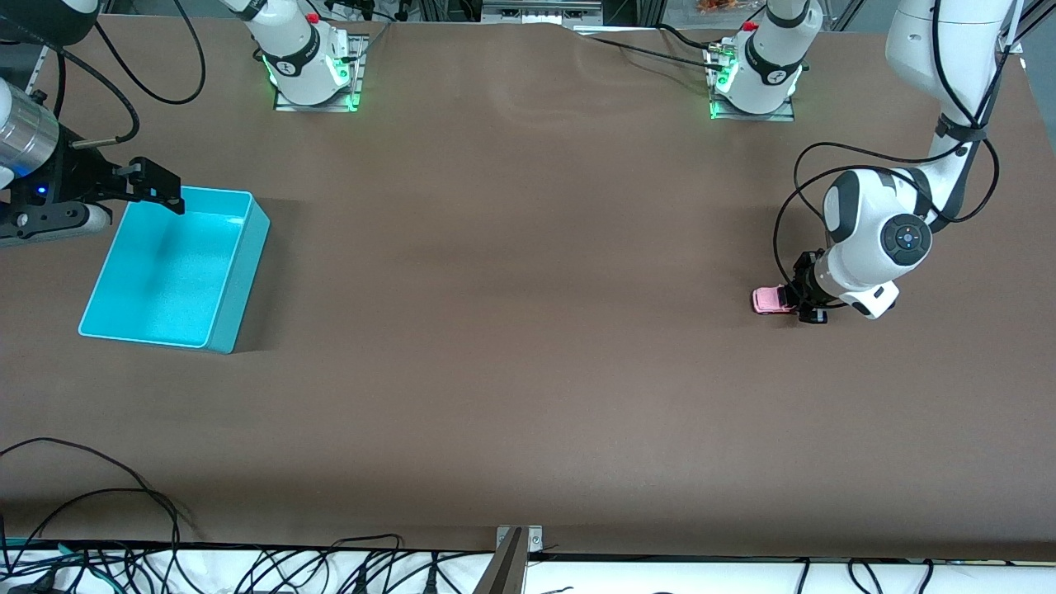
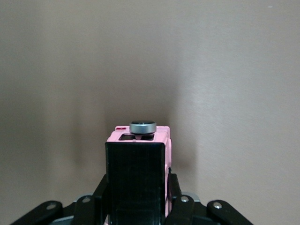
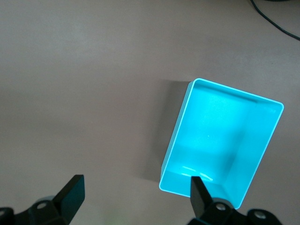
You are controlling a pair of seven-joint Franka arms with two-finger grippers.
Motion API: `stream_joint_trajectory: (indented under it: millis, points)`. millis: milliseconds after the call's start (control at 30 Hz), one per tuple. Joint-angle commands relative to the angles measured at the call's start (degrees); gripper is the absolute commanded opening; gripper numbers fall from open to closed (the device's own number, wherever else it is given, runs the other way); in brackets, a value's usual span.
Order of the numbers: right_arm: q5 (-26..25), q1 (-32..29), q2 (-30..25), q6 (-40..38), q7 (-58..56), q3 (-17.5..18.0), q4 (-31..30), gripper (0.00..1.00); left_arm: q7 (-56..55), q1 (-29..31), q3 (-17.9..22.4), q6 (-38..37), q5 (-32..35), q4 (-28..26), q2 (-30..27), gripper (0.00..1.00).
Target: Wind and store pink jeep toy
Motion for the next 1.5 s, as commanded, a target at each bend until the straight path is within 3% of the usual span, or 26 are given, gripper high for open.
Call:
stream_joint_trajectory:
  millis: [0,400,667,1067,1467]
  points:
    - [-0.81,0.18,0.45,-0.85,-0.76,0.08,1.32,1.0,-5.4,-3.05,-0.16,-1.43,-0.55,3.14,-0.59,0.0]
    - [-0.81,0.1,0.45,-0.94,-0.76,0.08,1.32,1.0,-8.39,-13.15,-0.16,-1.43,-0.55,3.14,0.91,0.0]
    - [-0.89,0.09,0.45,-0.58,-0.76,0.08,1.41,1.0,-10.68,-16.41,-0.24,-1.25,-0.55,2.97,2.66,0.0]
    - [-0.54,0.01,0.36,-0.58,-0.15,-0.01,1.5,1.0,-10.33,-14.48,-0.16,-0.37,-0.55,2.97,4.78,0.0]
    - [-0.45,0.09,0.19,-0.76,-0.06,-0.01,1.5,1.0,-2.96,-7.63,0.11,-0.37,-0.11,3.14,4.86,0.0]
